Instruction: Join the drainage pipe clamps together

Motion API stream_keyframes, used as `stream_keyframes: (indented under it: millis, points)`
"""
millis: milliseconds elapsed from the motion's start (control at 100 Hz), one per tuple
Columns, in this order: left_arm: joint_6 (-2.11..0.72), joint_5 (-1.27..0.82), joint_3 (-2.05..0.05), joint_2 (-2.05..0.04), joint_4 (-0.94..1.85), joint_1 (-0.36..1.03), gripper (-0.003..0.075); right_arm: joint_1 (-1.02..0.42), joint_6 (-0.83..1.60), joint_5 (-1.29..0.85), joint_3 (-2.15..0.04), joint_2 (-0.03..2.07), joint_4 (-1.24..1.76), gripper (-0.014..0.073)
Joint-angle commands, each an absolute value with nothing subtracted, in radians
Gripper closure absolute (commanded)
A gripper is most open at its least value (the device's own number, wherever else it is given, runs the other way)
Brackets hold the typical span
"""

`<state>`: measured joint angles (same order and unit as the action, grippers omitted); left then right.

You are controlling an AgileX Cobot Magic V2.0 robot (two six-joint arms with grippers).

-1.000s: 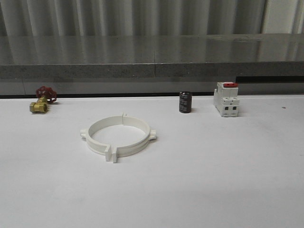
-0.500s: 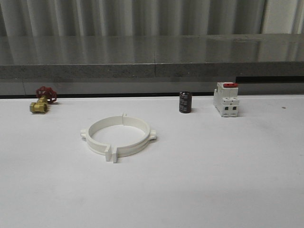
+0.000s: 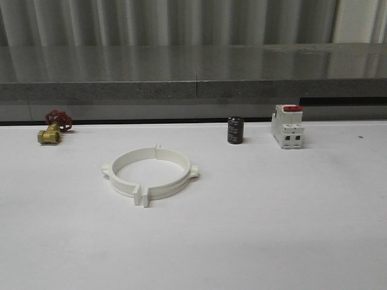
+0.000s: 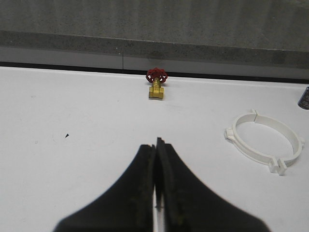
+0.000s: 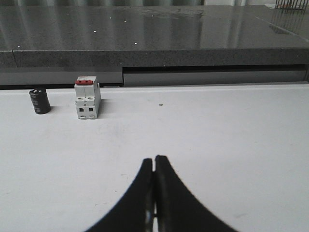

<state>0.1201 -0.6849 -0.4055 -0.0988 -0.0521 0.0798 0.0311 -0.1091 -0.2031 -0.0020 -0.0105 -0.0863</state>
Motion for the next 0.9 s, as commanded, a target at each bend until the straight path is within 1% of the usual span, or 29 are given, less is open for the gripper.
stream_keyframes:
  millis: [0, 890]
  points:
    - [0.122, -0.613, -0.429, -0.109, -0.053, 0.078, 0.0741, 0.033, -0.101, -0.062, 0.013, -0.03, -0.093, 0.066]
    - [0.122, -0.613, -0.429, -0.109, -0.053, 0.078, 0.0741, 0.031, -0.101, -0.072, 0.011, -0.03, -0.093, 0.066]
